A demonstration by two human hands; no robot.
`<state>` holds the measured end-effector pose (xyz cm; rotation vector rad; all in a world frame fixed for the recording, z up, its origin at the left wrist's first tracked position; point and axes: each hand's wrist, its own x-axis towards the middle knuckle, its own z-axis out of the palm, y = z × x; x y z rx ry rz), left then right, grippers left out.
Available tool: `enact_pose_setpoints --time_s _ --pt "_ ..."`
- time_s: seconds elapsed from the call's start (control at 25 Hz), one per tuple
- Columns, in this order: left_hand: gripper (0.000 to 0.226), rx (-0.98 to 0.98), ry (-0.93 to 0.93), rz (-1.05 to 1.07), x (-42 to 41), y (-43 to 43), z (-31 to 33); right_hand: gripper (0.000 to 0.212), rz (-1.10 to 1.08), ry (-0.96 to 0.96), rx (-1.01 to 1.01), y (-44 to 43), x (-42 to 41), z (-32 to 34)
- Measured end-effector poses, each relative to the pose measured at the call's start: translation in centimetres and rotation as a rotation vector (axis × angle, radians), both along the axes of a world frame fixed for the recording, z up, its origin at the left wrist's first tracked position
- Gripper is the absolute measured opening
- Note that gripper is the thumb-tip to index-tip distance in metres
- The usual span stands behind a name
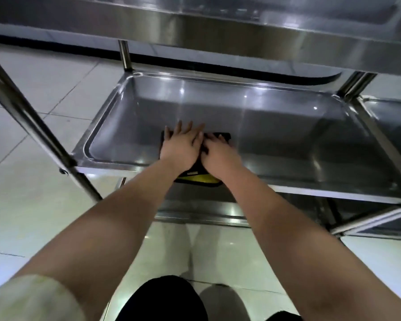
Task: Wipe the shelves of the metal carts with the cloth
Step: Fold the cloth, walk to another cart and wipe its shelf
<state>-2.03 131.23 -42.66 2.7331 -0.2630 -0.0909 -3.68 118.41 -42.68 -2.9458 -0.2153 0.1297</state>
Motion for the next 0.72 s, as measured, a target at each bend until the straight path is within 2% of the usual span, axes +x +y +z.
enact_pose_setpoints --time_s 0.08,0.2,0.28,0.4,0.52,0.72 --pt "0.054 0.077 0.078 0.033 -0.7 -2.0 -0.7 0.052 -0.127 -0.089 -0.043 -3.0 0.3 0.1" --pt "0.067 0.214 0.066 0.026 -1.1 -0.4 -1.6 0.051 -0.100 -0.050 -0.053 -2.4 0.6 -0.1" --pt "0.074 0.230 0.039 0.049 -0.4 4.0 -1.8 0.045 -0.047 -0.091 0.026 -0.7 0.7 -0.5" --pt "0.080 0.312 0.068 0.183 1.8 12.8 -1.5 0.036 -0.021 -0.143 0.011 0.3 0.6 -1.5" --pt "0.077 0.398 0.136 0.225 3.2 17.4 -1.0 0.035 -0.039 -0.170 0.005 0.2 0.7 -2.1" --pt "0.073 0.377 0.164 0.132 -2.0 15.3 -1.1 0.036 -0.051 -0.128 0.024 0.0 0.4 -2.1"
